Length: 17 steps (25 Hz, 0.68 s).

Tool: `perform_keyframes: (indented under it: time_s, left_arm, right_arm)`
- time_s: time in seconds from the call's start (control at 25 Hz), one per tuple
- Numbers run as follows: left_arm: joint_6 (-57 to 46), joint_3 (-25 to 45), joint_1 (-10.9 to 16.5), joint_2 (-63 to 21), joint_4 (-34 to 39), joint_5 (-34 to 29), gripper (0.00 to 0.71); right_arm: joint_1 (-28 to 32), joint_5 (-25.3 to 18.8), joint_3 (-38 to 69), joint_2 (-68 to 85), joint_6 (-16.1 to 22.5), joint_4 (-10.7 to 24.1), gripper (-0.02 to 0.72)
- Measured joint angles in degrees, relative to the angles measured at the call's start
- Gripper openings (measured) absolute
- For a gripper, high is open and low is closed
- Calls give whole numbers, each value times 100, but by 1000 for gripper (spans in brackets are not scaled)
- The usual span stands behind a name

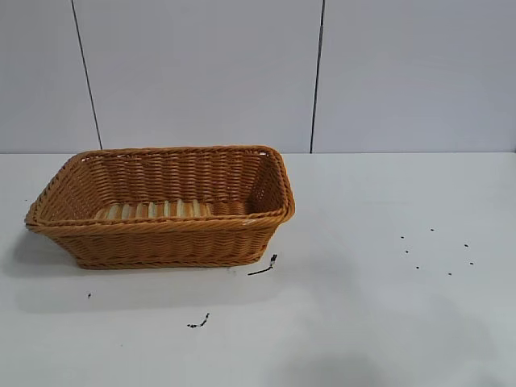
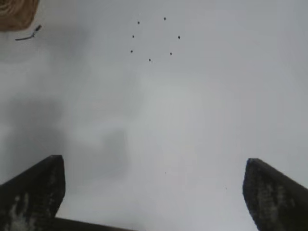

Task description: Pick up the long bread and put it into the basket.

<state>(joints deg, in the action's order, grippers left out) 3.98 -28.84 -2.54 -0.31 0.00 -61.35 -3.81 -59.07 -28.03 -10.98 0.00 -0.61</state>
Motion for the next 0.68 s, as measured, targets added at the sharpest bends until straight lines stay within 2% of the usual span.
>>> perform_keyframes:
  time_s: [0.28, 0.68]
  left_arm:
    - [0, 0, 0, 0, 0, 0, 696]
    - [0, 0, 0, 0, 0, 0, 696]
  right_arm:
    - [0, 10, 0, 1058, 0, -17, 693]
    - [-17, 10, 7, 1128, -36, -23, 693]
